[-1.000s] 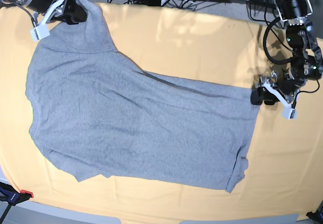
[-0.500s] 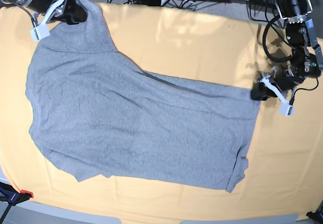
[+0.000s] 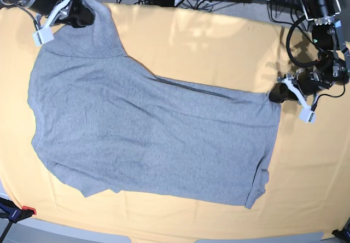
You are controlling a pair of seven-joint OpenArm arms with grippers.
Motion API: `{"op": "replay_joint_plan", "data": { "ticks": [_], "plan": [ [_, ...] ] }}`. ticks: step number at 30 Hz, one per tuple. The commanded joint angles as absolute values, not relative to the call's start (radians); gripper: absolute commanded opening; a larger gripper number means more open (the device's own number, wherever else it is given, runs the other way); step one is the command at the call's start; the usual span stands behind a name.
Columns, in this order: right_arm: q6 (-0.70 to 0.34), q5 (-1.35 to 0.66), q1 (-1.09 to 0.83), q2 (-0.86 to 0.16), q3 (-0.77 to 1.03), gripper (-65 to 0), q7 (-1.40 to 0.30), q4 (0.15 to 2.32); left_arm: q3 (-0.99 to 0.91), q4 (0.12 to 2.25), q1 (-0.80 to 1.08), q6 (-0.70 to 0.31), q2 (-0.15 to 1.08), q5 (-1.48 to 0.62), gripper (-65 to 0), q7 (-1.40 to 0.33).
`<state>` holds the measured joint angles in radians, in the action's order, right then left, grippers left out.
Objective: Layout the t-shirt on the table in an organized manner, then fold the t-shirt properly
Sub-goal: 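Regrasp the side edge with the left gripper and pull outward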
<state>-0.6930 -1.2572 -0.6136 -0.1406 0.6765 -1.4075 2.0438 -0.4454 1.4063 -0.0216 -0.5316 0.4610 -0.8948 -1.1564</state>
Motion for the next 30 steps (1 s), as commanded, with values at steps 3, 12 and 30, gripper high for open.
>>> {"op": "replay_joint_plan", "data": {
  "ticks": [3,12,30],
  "plan": [
    [-0.698,-1.283,-0.612,-0.151,0.682,-48.1,-1.396,2.062,-0.448,1.431,-0.028,-0.602,0.522,-0.999,-65.0,-1.212],
    [-0.698,-1.283,-0.598,-0.151,0.682,-48.1,-1.396,2.062,-0.448,1.433,-0.028,-0.674,0.625,-1.09,-65.0,-1.221],
    [-0.698,-1.283,-0.598,-0.153,0.682,-48.1,-1.396,2.062,-0.448,1.433,0.009,-0.696,0.677,-1.381,-65.0,-1.396]
  ]
}}
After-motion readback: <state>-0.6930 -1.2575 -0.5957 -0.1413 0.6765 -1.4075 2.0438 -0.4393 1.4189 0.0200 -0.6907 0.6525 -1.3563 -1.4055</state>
